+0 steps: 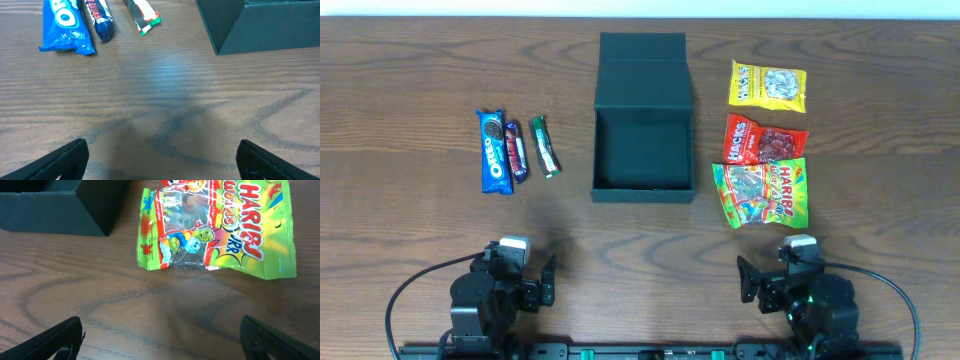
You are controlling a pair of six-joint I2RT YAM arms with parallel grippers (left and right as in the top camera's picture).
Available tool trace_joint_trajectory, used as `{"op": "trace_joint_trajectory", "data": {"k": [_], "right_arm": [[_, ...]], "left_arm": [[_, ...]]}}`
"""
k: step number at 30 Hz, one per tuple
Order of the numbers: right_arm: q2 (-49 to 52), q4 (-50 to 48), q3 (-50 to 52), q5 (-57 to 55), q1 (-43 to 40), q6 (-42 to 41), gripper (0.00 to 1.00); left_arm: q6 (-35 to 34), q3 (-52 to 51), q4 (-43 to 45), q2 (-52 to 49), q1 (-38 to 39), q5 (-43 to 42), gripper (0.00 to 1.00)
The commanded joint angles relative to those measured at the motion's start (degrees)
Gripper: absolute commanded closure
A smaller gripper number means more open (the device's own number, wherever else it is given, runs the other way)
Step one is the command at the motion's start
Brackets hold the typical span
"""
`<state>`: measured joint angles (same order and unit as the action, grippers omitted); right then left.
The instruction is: Pack container
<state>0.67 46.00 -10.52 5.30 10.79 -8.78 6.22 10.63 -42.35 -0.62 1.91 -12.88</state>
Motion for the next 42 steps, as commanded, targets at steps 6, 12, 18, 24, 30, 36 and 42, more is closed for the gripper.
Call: {"op": "trace_joint_trajectory", "data": {"k": [6, 12, 18, 24, 30, 36, 42], "right_arm": [[-0.3, 0.0, 0.3, -0.6, 0.5, -0.8, 0.01], [-0.3, 0.0, 0.3, -0.6, 0.5, -0.8, 0.01], [-0.3, 0.0, 0.3, -0.6, 0.5, -0.8, 0.01], [-0.3, 0.0, 0.3, -0.6, 0.5, -0.8, 0.01], [-0.3, 0.0, 0.3, -0.6, 0.5, -0.8, 0.01], [-0.3, -0.9, 0.3, -0.3, 0.5, -1.4, 0.01], [-0.3, -11.2, 0.3, 18.5, 0.5, -29.9, 0.01]], "left_arm": [[-0.2, -0.9, -0.3, 0.4, -0.3, 0.0, 0.05], [-0.2, -0.9, -0.3, 0.4, -0.3, 0.0, 0.05], [-0.2, -0.9, -0.3, 0.4, -0.3, 0.0, 0.05], [-0.2, -0.9, -0.3, 0.4, -0.3, 0.0, 0.05], [-0.2, -0.9, -0.3, 0.4, -0.3, 0.0, 0.05], [-0.2, -0.9, -0.3, 0.4, -0.3, 0.0, 0.05], [-0.2, -0.9, -0.3, 0.4, -0.3, 0.0, 0.05]]}}
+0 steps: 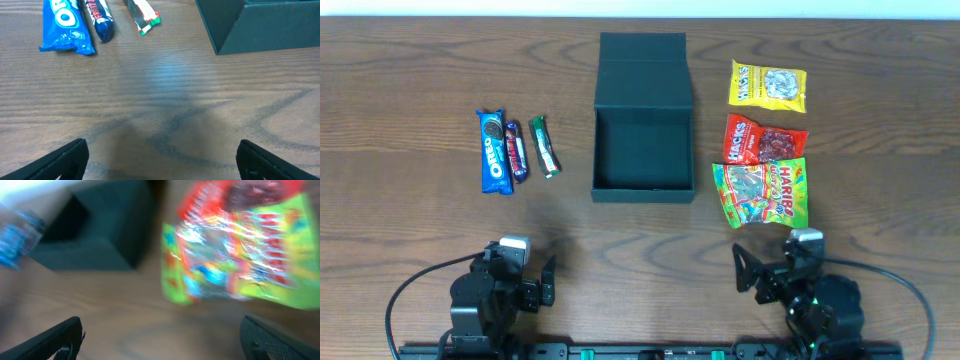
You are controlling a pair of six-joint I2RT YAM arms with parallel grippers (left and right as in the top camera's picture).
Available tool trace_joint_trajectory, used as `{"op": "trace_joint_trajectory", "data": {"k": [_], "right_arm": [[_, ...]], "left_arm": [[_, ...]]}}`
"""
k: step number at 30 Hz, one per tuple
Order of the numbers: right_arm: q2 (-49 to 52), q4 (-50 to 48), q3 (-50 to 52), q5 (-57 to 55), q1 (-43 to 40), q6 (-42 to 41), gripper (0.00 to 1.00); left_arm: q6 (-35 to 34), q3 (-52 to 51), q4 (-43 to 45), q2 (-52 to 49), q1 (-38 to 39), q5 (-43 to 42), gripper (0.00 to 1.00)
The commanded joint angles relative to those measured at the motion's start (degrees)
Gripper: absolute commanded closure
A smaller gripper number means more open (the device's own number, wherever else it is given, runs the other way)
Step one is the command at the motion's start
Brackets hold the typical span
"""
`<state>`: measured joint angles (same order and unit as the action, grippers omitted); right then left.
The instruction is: Pack container
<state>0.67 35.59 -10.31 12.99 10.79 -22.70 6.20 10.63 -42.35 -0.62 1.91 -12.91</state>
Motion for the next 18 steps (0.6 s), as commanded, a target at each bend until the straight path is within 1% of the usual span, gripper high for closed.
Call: {"op": "trace_joint_trajectory", "data": {"k": [1, 2, 4, 6, 7, 10, 11, 13, 15, 18], "right_arm": [[-0.3, -0.3, 0.1, 13.0, 0.5, -18.7, 0.01], [-0.3, 0.1, 0.1, 13.4, 0.5, -19.4, 0.01], [-0.3, -1.4, 0.1, 13.4, 0.5, -23.6, 0.01], [-0.3, -5.2, 0.1, 13.4, 0.5, -26.5, 0.01], [-0.3, -7.9, 0.1, 13.1, 0.5, -26.1, 0.01], [-0.3, -12.5, 0.0, 7.2, 0.1, -27.0, 0.01], [0.0, -12.2, -0.3, 3.5, -0.5, -28.5, 0.01], [1.5, -10.9, -1.0, -1.1, -2.0, -28.7, 0.01], [5.1, -8.7, -2.1, -3.4, -4.3, -27.1, 0.01], [17.0, -5.8, -6.1, -3.2, -9.2, -16.3, 0.01]], "left_arm": [[-0.2, -0.9, -0.3, 0.4, -0.3, 0.0, 0.05], [-0.2, -0.9, -0.3, 0.4, -0.3, 0.0, 0.05], [-0.2, -0.9, -0.3, 0.4, -0.3, 0.0, 0.05], [-0.2, -0.9, -0.3, 0.4, -0.3, 0.0, 0.05], [-0.2, -0.9, -0.3, 0.4, -0.3, 0.0, 0.05], [-0.2, -0.9, -0.3, 0.4, -0.3, 0.0, 0.05], [-0.2, -0.9, -0.3, 0.4, -0.3, 0.0, 0.05], [-0.2, -0.9, -0.3, 0.4, -0.3, 0.0, 0.05], [-0.2, -0.9, -0.3, 0.4, -0.3, 0.0, 0.05], [-0.2, -0.9, -0.3, 0.4, -0.3, 0.0, 0.05]]}}
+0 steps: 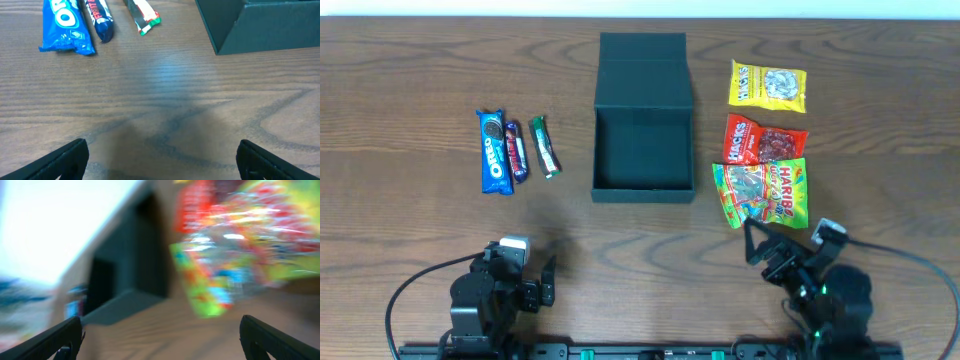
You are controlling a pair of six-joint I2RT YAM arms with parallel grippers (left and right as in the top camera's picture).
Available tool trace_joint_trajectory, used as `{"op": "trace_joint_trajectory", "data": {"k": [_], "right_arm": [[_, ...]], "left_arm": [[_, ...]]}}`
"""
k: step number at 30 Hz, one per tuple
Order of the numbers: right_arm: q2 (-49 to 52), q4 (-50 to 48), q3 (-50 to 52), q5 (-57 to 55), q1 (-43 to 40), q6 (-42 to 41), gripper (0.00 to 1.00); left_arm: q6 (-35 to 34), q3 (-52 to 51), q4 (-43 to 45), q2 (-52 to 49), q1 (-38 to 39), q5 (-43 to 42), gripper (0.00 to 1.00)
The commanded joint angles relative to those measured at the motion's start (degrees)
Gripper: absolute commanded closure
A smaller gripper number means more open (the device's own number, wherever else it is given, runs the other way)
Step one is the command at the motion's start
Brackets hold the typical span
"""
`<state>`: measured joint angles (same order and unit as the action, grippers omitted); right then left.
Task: Pack container
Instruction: 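Reach right gripper to the green Haribo bag and grasp it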
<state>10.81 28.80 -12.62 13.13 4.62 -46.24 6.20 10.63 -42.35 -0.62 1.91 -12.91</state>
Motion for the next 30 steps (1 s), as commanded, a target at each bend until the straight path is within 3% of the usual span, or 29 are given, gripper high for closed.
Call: {"op": "trace_joint_trajectory", "data": {"k": [1, 5, 8, 17, 26, 28, 30], "right_arm": [[10.8, 1.4, -5.4, -2.6, -4.3, 10.6, 0.01], [29.1, 3.9, -14.8, -1.1, -7.7, 24.0, 0.01], [41.2, 5.6, -20.9, -2.3, -7.4, 29.2, 0.01], [69.8, 6.9, -31.9, -12.3, -5.7, 30.5, 0.02], [84.3, 0.2, -33.1, -16.7, -1.7, 31.3, 0.03], [86.1, -0.3, -33.1, -17.7, -0.9, 31.3, 0.1], [87.3, -0.6, -33.1, -17.7, -0.8, 31.2, 0.24]], "left_arm": [[-0.2, -0.9, -0.3, 0.4, -0.3, 0.0, 0.05], [-0.2, -0.9, -0.3, 0.4, -0.3, 0.0, 0.05], [-0.2, -0.9, -0.3, 0.4, -0.3, 0.0, 0.05], [-0.2, -0.9, -0.3, 0.4, -0.3, 0.0, 0.05], [-0.2, -0.9, -0.3, 0.4, -0.3, 0.0, 0.05], [-0.2, -0.9, -0.3, 0.4, -0.3, 0.0, 0.05], [-0.2, -0.9, -0.3, 0.4, -0.3, 0.0, 0.05]]}}
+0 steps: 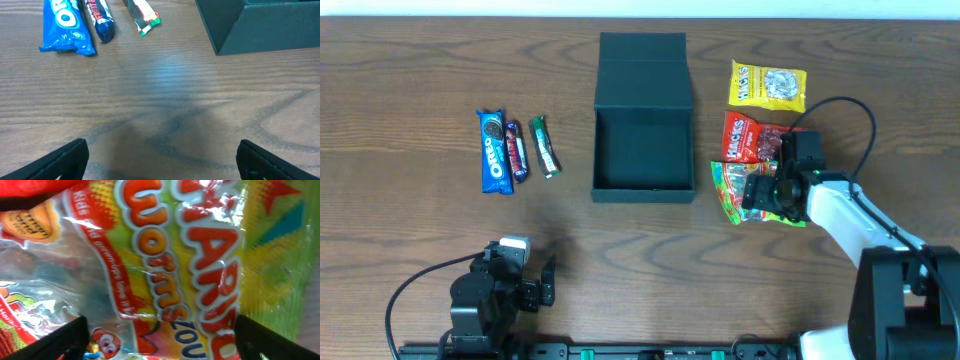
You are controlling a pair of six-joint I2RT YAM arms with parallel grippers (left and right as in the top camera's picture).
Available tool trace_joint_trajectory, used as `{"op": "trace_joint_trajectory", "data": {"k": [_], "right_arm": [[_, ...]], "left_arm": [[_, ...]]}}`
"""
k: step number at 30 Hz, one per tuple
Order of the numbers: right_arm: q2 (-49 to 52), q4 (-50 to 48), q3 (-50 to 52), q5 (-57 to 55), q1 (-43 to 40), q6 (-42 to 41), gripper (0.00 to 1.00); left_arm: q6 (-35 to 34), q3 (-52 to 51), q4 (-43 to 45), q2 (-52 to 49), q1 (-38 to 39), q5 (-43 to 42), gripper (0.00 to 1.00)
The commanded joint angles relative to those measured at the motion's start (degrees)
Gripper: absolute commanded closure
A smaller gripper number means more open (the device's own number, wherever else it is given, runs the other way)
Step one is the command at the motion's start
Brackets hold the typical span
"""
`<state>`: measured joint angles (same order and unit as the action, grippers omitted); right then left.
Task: Pack container
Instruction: 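Reach right gripper to the green Haribo bag and grasp it, then carry the Haribo bag with right gripper into the green box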
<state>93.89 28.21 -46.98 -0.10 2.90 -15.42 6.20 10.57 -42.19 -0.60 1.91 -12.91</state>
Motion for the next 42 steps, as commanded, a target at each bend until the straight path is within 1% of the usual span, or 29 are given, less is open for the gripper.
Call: {"op": "trace_joint_trajectory", "data": {"k": [1, 3, 7, 9, 12, 14, 18, 21, 24, 27, 31, 34, 37, 42], "right_arm": [[4.7, 0.0, 1.2, -4.4, 0.9, 0.2, 0.31], [5.0, -0.2, 1.2, -4.4, 0.9, 0.2, 0.46], [5.0, 0.1, 1.2, -4.4, 0.9, 0.3, 0.85], [5.0, 0.6, 1.2, -4.4, 0.9, 0.2, 0.99], [5.0, 3.7, 0.4, -4.4, 0.9, 0.2, 0.99], [4.8, 8.0, -1.4, -4.4, 0.9, 0.2, 0.99], [2.6, 18.6, -8.0, -4.0, 1.3, 0.2, 0.99], [-1.0, 24.3, -13.9, -2.6, 2.8, -0.5, 0.99], [-5.6, 26.6, -19.5, -0.7, 5.8, -5.3, 0.99], [-9.7, 25.1, -23.3, 0.2, 11.0, -13.2, 0.99], [-11.1, 17.2, -24.6, 0.2, 20.1, -22.8, 0.99], [-8.3, 11.6, -24.6, -0.4, 26.4, -29.2, 0.99], [-3.9, 8.1, -24.6, -3.6, 31.0, -34.6, 0.99], [3.2, 4.1, -24.6, -6.0, 34.3, -37.4, 0.99]], "left_arm": [[-0.2, -0.9, -0.4, 0.4, -0.3, 0.0, 0.05], [-0.2, -0.9, -0.4, 0.4, -0.3, 0.0, 0.05], [-0.2, -0.9, -0.4, 0.4, -0.3, 0.0, 0.05], [-0.2, -0.9, -0.4, 0.4, -0.3, 0.0, 0.05], [-0.2, -0.9, -0.4, 0.4, -0.3, 0.0, 0.05], [-0.2, -0.9, -0.4, 0.4, -0.3, 0.0, 0.05], [-0.2, -0.9, -0.4, 0.4, -0.3, 0.0, 0.05], [-0.2, -0.9, -0.4, 0.4, -0.3, 0.0, 0.05], [-0.2, -0.9, -0.4, 0.4, -0.3, 0.0, 0.05], [-0.2, -0.9, -0.4, 0.4, -0.3, 0.0, 0.05], [-0.2, -0.9, -0.4, 0.4, -0.3, 0.0, 0.05], [-0.2, -0.9, -0.4, 0.4, -0.3, 0.0, 0.05], [-0.2, -0.9, -0.4, 0.4, -0.3, 0.0, 0.05], [-0.2, -0.9, -0.4, 0.4, -0.3, 0.0, 0.05]]}}
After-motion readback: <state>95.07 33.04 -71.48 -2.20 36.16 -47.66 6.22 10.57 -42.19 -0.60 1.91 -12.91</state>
